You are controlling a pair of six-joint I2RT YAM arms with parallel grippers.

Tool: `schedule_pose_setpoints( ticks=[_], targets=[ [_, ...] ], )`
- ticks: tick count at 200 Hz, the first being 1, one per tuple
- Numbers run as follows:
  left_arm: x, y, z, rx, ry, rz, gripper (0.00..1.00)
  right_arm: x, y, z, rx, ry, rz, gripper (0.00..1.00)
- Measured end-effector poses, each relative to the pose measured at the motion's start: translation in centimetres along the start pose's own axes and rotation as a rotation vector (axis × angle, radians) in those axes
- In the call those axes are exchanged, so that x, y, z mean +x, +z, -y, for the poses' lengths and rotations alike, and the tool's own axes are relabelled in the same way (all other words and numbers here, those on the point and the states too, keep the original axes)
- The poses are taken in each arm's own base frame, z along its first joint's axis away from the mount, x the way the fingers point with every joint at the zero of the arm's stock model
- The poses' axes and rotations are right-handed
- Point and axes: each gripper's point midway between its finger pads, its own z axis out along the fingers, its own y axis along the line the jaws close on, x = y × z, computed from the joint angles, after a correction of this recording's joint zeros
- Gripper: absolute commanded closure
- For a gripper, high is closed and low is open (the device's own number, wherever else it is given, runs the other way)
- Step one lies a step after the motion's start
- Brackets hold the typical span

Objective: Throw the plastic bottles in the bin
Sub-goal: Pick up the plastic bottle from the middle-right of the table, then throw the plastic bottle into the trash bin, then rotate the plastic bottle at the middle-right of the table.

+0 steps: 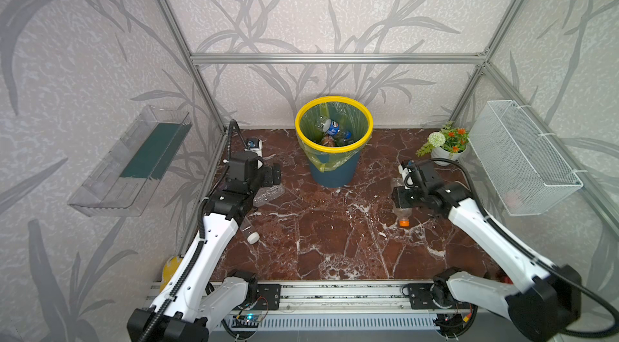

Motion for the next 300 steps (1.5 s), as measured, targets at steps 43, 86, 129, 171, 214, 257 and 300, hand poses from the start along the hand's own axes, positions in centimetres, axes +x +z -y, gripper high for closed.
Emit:
schedule_pose_setpoints(
  ticks=[43,86,129,171,214,257,300],
  targets=[
    [0.4,-0.9,1.3,0.085,0.029,0.016,0.05,-10.0,-12.7,-4.7,-0.17,-0.03,0.502,0.43],
    [-0.8,-2.4,1.8,0.123,0.043,0.081,0.05,-24.6,-16.8,-15.7,-0.346,-0.141,0.738,0.26],
    [-1.0,-2.9,1.9,0.134,0.045,0.103,0.05,-31.7,-5.4,-19.7,-0.25,-0.191,0.657,0.02],
    [-0.8,-2.7,2.4,0.16,0.049,0.097,0.05,-26.0,-4.7,-14.8,-0.128,-0.235,0.531,0.01],
    [-0.7,-3.1,3.7,0.222,0.065,0.098,0.08,-22.6,-15.3,-4.7,0.001,-0.104,0.654,0.0],
    [-0.1,-3.4,6.3,0.298,0.13,0.085,0.09,-10.2,-6.4,10.2,0.274,0.175,0.272,0.01],
    [0.9,-2.8,7.3,0.323,0.167,0.042,0.1,1.1,0.8,15.4,0.348,0.378,-0.108,0.03]
  ],
)
